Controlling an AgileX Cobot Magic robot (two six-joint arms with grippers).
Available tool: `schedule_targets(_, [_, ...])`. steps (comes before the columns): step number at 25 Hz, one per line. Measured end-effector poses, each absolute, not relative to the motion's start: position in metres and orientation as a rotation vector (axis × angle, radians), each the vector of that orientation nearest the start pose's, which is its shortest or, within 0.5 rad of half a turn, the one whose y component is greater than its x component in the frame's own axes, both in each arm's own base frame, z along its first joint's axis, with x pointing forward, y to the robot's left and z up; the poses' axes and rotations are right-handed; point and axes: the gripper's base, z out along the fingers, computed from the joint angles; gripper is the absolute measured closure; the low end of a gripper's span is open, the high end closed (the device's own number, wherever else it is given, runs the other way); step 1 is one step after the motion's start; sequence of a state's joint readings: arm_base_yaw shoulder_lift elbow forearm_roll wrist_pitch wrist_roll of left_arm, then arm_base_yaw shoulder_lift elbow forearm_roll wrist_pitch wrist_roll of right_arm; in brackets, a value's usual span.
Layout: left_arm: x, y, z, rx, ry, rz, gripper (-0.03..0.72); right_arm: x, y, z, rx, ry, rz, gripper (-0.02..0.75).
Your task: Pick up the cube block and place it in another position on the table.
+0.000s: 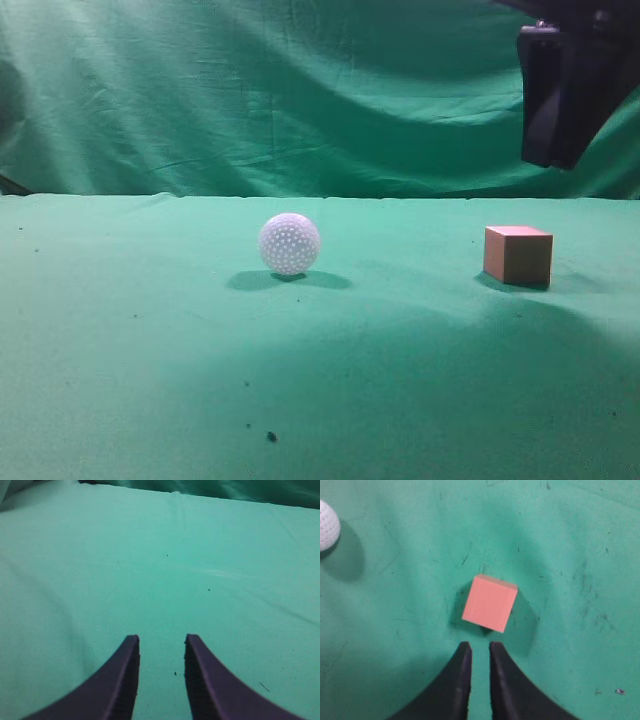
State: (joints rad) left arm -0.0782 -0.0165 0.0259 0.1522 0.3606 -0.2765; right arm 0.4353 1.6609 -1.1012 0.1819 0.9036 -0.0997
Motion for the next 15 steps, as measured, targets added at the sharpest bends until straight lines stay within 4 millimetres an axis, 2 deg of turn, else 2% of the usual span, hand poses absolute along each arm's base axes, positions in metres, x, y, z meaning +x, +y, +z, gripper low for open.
schedule_targets(6, [0.053, 0.001, 0.173, -0.089, 1.848, -0.098, 0.426, 0.286, 0.147, 0.203, -0.642, 2.925, 0.263, 0.216])
schedule_targets(8, [0.053, 0.001, 0.173, -0.089, 1.848, -0.098, 0.426, 0.29, 0.149, 0.197, -0.637, 2.925, 0.26, 0.155])
schedule_targets(12, [0.053, 0.001, 0.173, -0.089, 1.848, -0.098, 0.426, 0.298, 0.152, 0.182, -0.628, 2.928, 0.253, 0.169])
schedule_targets(15, [0.053, 0.001, 0.173, -0.089, 1.848, -0.098, 0.426, 0.303, 0.154, 0.17, -0.621, 2.931, 0.246, 0.333])
